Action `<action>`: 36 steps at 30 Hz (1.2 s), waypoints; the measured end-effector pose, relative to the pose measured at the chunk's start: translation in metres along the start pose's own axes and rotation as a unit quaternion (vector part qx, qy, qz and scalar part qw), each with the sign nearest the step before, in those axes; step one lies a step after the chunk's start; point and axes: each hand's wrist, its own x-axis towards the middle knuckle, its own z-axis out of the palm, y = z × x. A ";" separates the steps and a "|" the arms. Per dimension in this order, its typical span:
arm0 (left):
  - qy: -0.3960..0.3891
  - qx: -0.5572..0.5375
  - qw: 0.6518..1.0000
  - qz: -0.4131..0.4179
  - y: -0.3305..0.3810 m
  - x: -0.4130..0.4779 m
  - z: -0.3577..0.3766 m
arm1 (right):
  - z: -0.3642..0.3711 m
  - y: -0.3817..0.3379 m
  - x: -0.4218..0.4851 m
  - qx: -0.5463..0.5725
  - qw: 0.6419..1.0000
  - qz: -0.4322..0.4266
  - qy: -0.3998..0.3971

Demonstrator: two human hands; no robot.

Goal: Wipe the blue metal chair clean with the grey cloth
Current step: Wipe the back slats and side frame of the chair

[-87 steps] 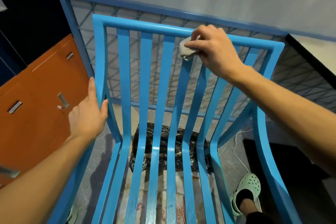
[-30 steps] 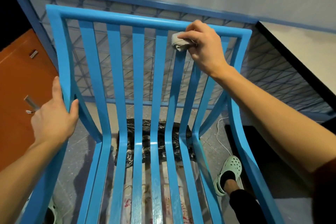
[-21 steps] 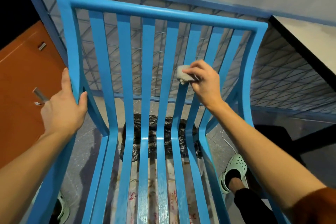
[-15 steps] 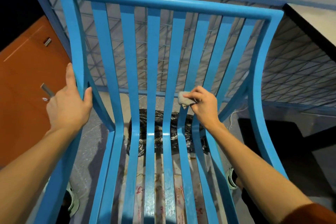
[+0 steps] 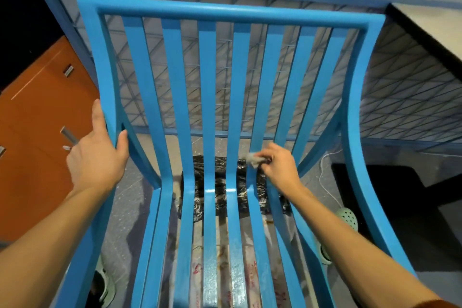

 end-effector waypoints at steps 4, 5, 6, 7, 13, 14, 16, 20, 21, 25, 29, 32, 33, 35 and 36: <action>0.001 -0.014 1.000 0.005 0.002 0.001 -0.001 | -0.082 -0.035 0.041 0.026 0.987 -0.097 0.123; 0.003 -0.016 1.000 0.005 0.001 0.001 0.000 | -0.102 -0.043 0.051 0.030 0.981 -0.117 0.151; 0.005 -0.018 1.000 0.004 0.001 0.001 0.000 | -0.120 -0.051 0.061 0.029 0.975 -0.134 0.176; 0.005 -0.019 1.000 0.004 0.001 0.001 0.000 | -0.138 -0.058 0.070 0.027 0.968 -0.148 0.199; -0.007 -0.020 1.000 0.006 0.000 0.003 0.000 | -0.184 -0.059 0.104 0.011 0.947 -0.168 0.274; -0.004 -0.016 1.000 0.007 0.000 0.003 0.000 | -0.178 -0.054 0.102 -0.001 0.952 -0.167 0.256; 0.002 -0.013 1.000 0.009 0.000 0.003 0.000 | -0.165 -0.047 0.096 -0.037 0.963 -0.162 0.214; 0.015 -0.028 0.999 0.020 -0.002 0.006 0.002 | -0.177 -0.049 0.099 -0.044 0.966 -0.166 0.192; 0.022 -0.033 0.999 0.024 -0.004 0.007 0.003 | -0.183 -0.053 0.101 -0.029 0.963 -0.170 0.206; 0.014 0.013 0.999 0.039 -0.012 0.009 0.012 | -0.189 -0.058 0.110 0.023 0.945 -0.182 0.271; 0.015 0.027 0.999 0.039 -0.015 0.012 0.014 | -0.155 -0.035 0.100 0.063 0.944 -0.144 0.289; 0.023 0.031 0.998 0.049 -0.015 0.013 0.014 | -0.117 -0.015 0.079 0.118 0.948 -0.106 0.277; 0.020 0.026 0.998 0.049 -0.013 0.011 0.013 | -0.104 -0.009 0.071 0.132 0.949 -0.092 0.270; 0.016 0.025 0.998 0.047 -0.012 0.009 0.010 | -0.083 0.002 0.057 0.145 0.953 -0.063 0.257; 0.012 0.029 0.999 0.043 -0.011 0.008 0.008 | -0.074 0.006 0.051 0.153 0.955 -0.047 0.251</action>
